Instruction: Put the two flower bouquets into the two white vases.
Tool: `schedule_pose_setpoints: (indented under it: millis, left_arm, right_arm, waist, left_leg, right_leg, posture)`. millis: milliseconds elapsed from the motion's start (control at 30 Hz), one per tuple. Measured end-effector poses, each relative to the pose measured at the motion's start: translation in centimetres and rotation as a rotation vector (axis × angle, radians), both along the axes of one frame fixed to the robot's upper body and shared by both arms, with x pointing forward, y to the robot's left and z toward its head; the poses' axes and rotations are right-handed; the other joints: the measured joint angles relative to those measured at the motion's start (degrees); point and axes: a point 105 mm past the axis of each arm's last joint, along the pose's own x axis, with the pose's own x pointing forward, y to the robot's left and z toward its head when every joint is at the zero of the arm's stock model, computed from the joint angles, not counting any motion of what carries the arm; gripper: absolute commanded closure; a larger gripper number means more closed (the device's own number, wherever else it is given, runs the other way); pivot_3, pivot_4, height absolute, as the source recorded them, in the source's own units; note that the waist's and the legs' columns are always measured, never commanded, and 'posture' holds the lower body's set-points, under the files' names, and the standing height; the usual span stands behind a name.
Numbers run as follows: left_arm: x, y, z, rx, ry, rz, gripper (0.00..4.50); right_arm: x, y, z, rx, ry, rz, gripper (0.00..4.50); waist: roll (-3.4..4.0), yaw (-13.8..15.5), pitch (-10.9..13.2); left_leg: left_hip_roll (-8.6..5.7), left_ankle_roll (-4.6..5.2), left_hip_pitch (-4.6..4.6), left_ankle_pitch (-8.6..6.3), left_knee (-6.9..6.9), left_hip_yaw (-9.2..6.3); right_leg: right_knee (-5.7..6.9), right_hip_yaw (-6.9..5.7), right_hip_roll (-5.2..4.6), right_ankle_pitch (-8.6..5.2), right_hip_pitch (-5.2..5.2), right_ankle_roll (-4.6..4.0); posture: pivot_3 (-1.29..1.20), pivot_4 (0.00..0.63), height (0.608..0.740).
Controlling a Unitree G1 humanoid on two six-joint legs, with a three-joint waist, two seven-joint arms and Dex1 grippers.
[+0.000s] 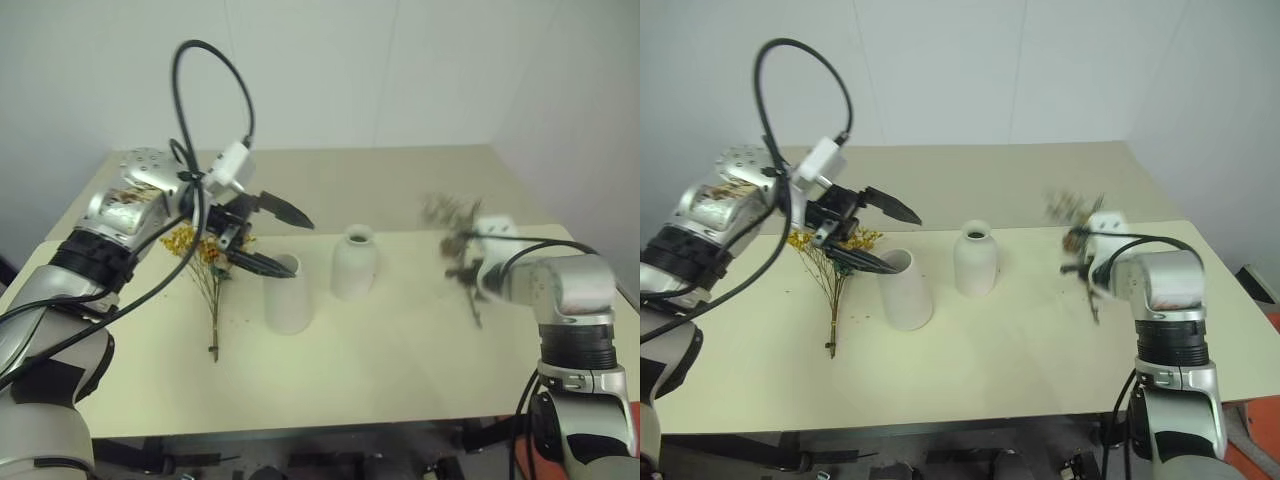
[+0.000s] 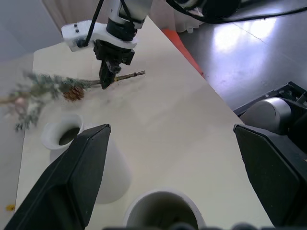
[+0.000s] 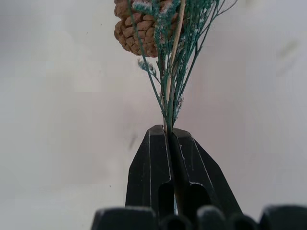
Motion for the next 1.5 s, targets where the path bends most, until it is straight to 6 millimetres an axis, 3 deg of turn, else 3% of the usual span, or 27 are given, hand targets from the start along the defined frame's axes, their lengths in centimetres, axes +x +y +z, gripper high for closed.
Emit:
schedule_pose_setpoints:
  millis: [67, 133, 300, 433, 567, 767, 900, 1233, 1500]
  left_arm:
    - [0.2, 1.5, 0.6, -0.041, 0.019, 0.063, 0.00]
    - [0.3, 2.7, 0.5, -0.070, 0.043, 0.114, 0.00]
    - [0.4, 4.8, -0.8, -0.081, 0.114, 0.217, 0.00]
    - [0.4, 5.9, -0.6, -0.071, 0.098, 0.277, 0.00]
    - [0.3, 6.3, -0.2, -0.075, 0.085, 0.305, 0.00]
    - [0.0, 6.8, -0.5, -0.072, 0.099, 0.335, 0.00]
    - [-0.2, 6.6, -0.7, -0.079, 0.113, 0.337, 0.00]
    - [-0.3, 6.2, -1.0, -0.080, 0.126, 0.347, 0.00]
    - [-0.7, 6.1, -0.8, -0.085, 0.115, 0.348, 0.00]
  right_arm:
    - [0.0, -1.2, 5.0, -0.040, -0.245, -0.073, 4.47]
    - [-0.3, -1.1, 8.5, -0.029, -0.438, -0.102, 4.47]
    - [-0.2, 2.3, 11.6, 0.152, -0.720, -0.041, 4.47]
    - [-0.5, 5.1, 13.4, 0.261, -0.871, 0.050, 4.47]
    - [-0.6, 7.9, 13.3, 0.345, -0.932, 0.149, 4.47]
    - [-0.9, 12.2, 10.4, 0.432, -0.896, 0.293, 4.47]
    - [-1.7, 14.0, 10.4, 0.460, -0.926, 0.364, 4.47]
    - [-3.4, 17.3, 10.5, 0.528, -0.971, 0.505, 4.47]
    - [-1.5, 17.2, 8.6, 0.470, -0.956, 0.515, 4.47]
  waist:
    - [0.11, 0.02, 0.06]
    - [0.12, 0.01, 0.05]
    - [0.14, -0.32, 0.06]
    - [0.14, -0.25, 0.07]
    - [0.15, -0.32, 0.07]
    - [0.17, -0.81, 0.07]
    - [0.17, -0.94, 0.07]
    - [0.17, -1.07, 0.08]
    - [0.17, -1.11, 0.08]
  left_leg:
    - [0.01, 0.00, -0.03, 0.00, -0.02, -0.03]
    - [0.04, 0.05, 0.04, -0.03, -0.02, -0.05]
    - [0.03, 0.05, 0.14, -0.03, 0.04, -0.04]
    - [0.03, 0.04, 0.12, -0.03, 0.03, -0.06]
    - [0.03, 0.04, 0.13, -0.02, 0.02, -0.07]
    - [0.03, 0.03, 0.16, -0.02, 0.02, -0.08]
    - [0.03, 0.03, 0.17, -0.02, 0.02, -0.09]
    - [0.03, 0.03, 0.20, -0.02, 0.03, -0.10]
    - [0.02, 0.03, 0.21, -0.02, 0.02, -0.10]
  right_leg:
    - [0.02, -0.05, 0.02, 0.00, -0.04, 0.00]
    - [0.03, -0.08, 0.06, 0.00, 0.03, 0.00]
    - [0.38, -0.05, 0.05, 0.01, 0.06, -0.02]
    - [0.48, -0.08, 0.04, 0.01, 0.09, -0.03]
    - [0.51, -0.09, 0.03, 0.01, 0.08, -0.03]
    - [0.59, -0.08, 0.03, 0.02, 0.08, -0.04]
    - [0.59, -0.08, 0.03, 0.02, 0.09, -0.04]
    - [0.64, -0.08, 0.04, 0.02, 0.09, -0.04]
    - [0.64, -0.07, 0.04, 0.02, 0.10, -0.04]
  posture:
    - [0.00, 0.150, 0.740]
    - [0.00, 0.150, 0.740]
    - [0.00, 0.150, 0.740]
    - [0.00, 0.150, 0.740]
    - [0.00, 0.150, 0.740]
    - [0.00, 0.150, 0.740]
    - [0.00, 0.150, 0.740]
    - [0.00, 0.150, 0.740]
    - [0.00, 0.150, 0.740]
